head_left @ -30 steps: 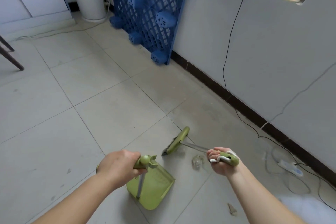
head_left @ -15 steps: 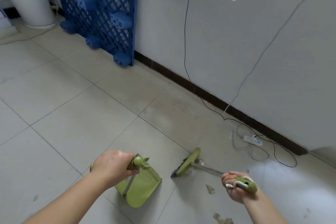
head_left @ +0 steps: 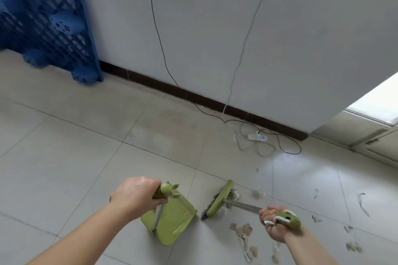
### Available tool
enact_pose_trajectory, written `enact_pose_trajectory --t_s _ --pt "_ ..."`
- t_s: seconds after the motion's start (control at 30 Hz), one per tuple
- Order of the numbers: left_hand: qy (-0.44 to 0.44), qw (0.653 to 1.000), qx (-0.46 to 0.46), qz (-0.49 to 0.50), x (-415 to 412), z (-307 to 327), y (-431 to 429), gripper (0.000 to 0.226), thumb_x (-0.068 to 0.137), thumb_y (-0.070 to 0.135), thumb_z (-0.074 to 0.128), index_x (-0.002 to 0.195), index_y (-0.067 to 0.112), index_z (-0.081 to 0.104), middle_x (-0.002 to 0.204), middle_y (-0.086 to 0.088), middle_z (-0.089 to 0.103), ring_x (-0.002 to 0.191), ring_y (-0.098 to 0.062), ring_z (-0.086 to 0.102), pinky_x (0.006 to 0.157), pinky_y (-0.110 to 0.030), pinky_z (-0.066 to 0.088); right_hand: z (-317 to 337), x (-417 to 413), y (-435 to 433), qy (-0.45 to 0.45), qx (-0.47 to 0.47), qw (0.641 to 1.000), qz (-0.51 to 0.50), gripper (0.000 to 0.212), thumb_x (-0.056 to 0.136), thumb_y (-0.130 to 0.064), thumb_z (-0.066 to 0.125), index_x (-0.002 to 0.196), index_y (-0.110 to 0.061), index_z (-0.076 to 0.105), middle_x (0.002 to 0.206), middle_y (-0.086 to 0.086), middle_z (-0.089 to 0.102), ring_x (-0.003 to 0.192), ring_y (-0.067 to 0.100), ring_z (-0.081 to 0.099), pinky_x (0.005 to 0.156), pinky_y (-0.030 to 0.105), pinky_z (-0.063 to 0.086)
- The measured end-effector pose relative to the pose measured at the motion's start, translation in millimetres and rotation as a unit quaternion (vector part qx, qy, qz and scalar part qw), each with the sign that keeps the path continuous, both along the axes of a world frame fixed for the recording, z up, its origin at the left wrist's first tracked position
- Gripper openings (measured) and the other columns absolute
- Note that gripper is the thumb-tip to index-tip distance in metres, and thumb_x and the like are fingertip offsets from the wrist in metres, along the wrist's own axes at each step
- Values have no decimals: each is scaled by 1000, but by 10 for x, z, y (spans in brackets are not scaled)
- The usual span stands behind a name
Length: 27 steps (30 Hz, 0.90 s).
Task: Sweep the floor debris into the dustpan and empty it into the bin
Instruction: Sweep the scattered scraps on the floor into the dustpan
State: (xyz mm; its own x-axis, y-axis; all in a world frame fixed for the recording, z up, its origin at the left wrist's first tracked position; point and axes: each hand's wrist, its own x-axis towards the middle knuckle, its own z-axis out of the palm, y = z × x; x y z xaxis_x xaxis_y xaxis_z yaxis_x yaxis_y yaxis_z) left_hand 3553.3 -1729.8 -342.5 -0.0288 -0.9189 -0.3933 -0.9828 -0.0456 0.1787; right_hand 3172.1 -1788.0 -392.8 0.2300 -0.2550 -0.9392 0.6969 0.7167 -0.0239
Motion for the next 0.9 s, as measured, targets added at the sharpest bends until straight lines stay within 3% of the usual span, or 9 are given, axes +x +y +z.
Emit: enact_pose_trajectory --t_s 0.23,0.37,0.5,0.7,0.83,0.9 --pt "11 998 1 -59 -465 -28 -210 36 88 60 52 82 26 41 65 10 36 73 -19 45 45 -24 22 89 -610 227 55 11 998 -24 32 100 -23 28 75 -6 38 36 8 39 17 13 37 17 17 27" --pt "13 996 5 -91 -702 -72 -275 36 87 60 53 82 26 41 65 9 36 73 -19 45 53 -29 28 123 -868 329 79 18 997 -14 32 99 -23 28 73 -8 37 33 6 38 16 12 36 19 15 24" --pt "11 992 12 -123 -954 -99 -338 37 87 61 53 82 27 40 74 8 44 73 -18 46 46 -25 24 137 -1135 432 78 16 997 1 23 93 -18 33 73 -9 37 33 6 39 16 14 37 20 17 24" --pt "19 986 27 -161 -1354 -104 -445 36 87 60 54 83 27 40 78 8 46 74 -18 46 46 -24 24 101 -1431 541 80 9 997 -3 49 100 -24 28 59 -3 46 35 5 41 18 12 40 18 19 29" --pt "24 981 26 -190 -1619 -164 -497 36 87 60 54 82 26 41 76 8 46 72 -19 46 47 -26 24 146 -1540 570 90 8 996 -19 36 100 -22 29 69 -7 41 35 6 42 19 13 41 21 13 29" --pt "29 979 28 -201 -1739 -182 -511 36 87 59 55 82 26 43 72 9 43 72 -18 47 47 -25 24 123 -1579 571 98 9 995 -17 39 100 -22 29 67 -5 43 35 6 42 18 13 41 21 12 29"
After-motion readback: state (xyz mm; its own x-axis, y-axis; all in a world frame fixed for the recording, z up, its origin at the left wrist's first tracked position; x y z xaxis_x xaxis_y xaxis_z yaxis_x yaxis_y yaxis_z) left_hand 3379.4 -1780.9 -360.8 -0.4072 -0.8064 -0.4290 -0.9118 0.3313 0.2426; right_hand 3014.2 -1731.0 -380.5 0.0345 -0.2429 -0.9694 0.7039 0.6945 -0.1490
